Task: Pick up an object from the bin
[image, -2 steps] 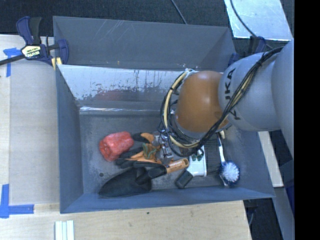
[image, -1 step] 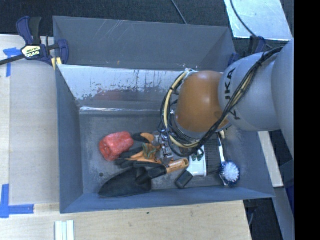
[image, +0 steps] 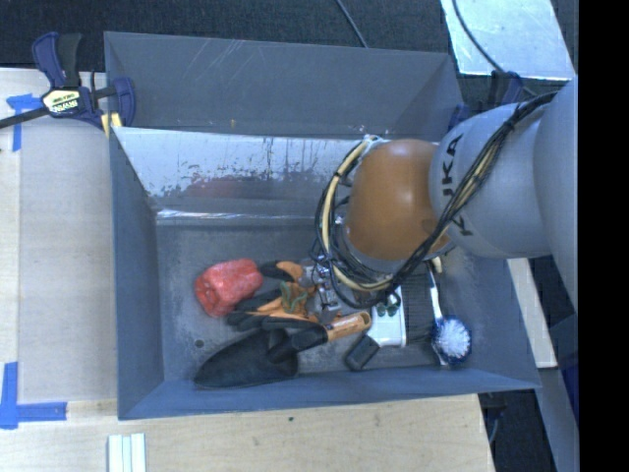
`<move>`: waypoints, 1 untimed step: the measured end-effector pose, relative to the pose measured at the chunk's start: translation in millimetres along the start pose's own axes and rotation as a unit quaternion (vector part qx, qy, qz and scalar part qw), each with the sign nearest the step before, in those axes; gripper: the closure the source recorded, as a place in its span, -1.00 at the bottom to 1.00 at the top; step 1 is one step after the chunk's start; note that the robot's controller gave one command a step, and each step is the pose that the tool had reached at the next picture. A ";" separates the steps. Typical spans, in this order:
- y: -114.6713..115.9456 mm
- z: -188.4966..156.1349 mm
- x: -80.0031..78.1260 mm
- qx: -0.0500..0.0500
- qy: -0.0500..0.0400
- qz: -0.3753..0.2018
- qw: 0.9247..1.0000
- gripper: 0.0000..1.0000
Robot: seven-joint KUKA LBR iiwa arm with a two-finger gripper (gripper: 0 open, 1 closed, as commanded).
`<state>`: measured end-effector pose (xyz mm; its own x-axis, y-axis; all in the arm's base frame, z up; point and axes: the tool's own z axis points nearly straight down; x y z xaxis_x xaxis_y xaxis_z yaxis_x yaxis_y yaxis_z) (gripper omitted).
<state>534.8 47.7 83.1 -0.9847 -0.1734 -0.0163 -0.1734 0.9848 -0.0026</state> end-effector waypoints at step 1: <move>0.0 0.0 0.0 0.000 0.000 0.000 1.000 1.00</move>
Offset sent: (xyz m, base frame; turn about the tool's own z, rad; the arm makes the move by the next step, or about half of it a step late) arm 0.0000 0.0000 0.0000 0.0000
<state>534.8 47.7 83.1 -0.9847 -0.1733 -0.0163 -0.1733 0.9849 -0.0026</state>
